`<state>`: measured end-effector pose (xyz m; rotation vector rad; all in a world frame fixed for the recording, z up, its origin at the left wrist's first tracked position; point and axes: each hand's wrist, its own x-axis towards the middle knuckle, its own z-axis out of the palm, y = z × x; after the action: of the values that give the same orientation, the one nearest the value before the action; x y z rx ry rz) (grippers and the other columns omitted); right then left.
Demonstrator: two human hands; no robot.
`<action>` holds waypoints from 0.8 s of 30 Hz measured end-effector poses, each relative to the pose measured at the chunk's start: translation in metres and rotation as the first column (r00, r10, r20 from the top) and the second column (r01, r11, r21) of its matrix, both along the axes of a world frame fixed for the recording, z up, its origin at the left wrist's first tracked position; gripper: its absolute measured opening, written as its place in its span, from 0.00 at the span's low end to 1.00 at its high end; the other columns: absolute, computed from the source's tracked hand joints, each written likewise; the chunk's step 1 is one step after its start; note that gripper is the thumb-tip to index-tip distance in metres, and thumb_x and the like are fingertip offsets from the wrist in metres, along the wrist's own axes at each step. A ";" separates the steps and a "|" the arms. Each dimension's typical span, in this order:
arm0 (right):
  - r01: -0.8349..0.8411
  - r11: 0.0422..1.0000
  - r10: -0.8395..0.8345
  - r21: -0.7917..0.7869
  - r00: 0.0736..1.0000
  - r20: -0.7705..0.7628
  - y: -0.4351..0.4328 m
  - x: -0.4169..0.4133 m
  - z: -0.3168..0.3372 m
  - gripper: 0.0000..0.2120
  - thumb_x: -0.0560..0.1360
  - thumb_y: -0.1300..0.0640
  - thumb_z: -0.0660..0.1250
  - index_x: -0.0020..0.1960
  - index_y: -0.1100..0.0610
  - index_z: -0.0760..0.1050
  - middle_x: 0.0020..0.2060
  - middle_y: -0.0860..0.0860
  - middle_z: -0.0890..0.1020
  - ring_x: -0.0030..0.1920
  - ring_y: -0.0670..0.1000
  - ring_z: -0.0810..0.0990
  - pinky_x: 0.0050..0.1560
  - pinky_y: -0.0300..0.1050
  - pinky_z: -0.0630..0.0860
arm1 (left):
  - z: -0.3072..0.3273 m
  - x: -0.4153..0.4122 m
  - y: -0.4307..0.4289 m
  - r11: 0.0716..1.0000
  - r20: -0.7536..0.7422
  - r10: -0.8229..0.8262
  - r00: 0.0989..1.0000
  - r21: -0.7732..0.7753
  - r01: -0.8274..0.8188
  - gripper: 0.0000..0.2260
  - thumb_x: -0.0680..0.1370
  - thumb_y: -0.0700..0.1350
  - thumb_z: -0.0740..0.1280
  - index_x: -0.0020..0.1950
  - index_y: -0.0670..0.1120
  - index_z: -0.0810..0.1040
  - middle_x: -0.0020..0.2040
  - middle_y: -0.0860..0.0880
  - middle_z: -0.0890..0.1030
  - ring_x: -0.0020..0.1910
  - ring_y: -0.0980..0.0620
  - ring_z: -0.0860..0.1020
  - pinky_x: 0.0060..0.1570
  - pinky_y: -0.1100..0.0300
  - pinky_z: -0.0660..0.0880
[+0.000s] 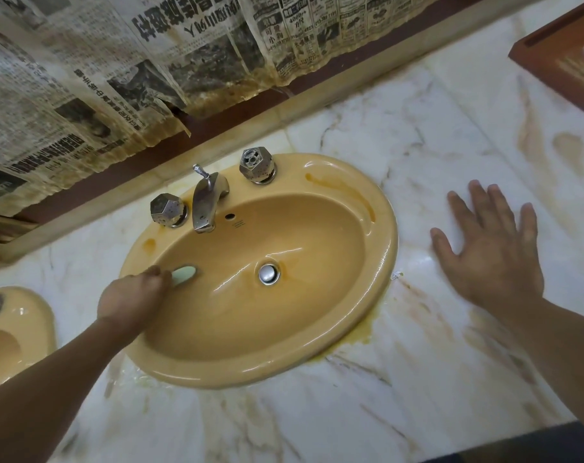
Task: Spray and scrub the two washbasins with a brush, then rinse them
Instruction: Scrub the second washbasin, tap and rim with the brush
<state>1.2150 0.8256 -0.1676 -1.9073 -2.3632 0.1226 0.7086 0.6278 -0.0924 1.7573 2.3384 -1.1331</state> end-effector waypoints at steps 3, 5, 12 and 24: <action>-0.009 1.000 0.009 0.013 1.000 -0.011 0.000 0.000 0.001 0.34 0.81 0.35 0.45 0.82 0.50 0.57 0.82 0.52 0.55 0.82 0.53 0.49 0.79 0.63 0.48 | -0.020 0.023 0.007 0.996 0.101 0.083 0.991 -0.016 -0.082 0.08 0.83 0.49 0.61 0.57 0.50 0.77 0.49 0.50 0.76 0.45 0.45 0.80 0.40 0.55 0.75; -0.009 1.000 0.009 0.021 1.000 -0.019 0.000 0.000 0.001 0.34 0.81 0.36 0.46 0.82 0.51 0.57 0.82 0.52 0.55 0.82 0.54 0.50 0.79 0.63 0.48 | -0.036 0.044 0.010 0.953 0.355 0.301 0.885 -0.102 -0.284 0.06 0.82 0.51 0.64 0.53 0.55 0.81 0.51 0.51 0.79 0.49 0.48 0.78 0.45 0.58 0.72; -0.009 1.000 0.009 0.017 1.000 0.000 0.000 0.000 0.001 0.34 0.81 0.36 0.45 0.82 0.51 0.57 0.82 0.52 0.55 0.82 0.54 0.51 0.79 0.63 0.48 | -0.049 0.027 0.008 0.989 0.224 0.143 0.964 -0.013 -0.144 0.09 0.82 0.51 0.61 0.59 0.54 0.79 0.53 0.50 0.79 0.48 0.45 0.81 0.41 0.55 0.76; -0.010 1.000 0.010 0.011 1.000 0.016 0.000 -0.001 0.002 0.34 0.81 0.34 0.45 0.82 0.50 0.56 0.82 0.52 0.55 0.82 0.54 0.50 0.78 0.65 0.47 | -0.082 0.062 0.012 0.992 0.521 0.077 0.850 0.043 -0.116 0.12 0.82 0.58 0.63 0.52 0.53 0.81 0.47 0.54 0.81 0.48 0.47 0.81 0.44 0.52 0.78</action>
<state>1.2143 0.8260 -0.1660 -1.8988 -2.3792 0.0953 0.7707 0.6399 -0.1749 1.6716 2.1158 -0.4735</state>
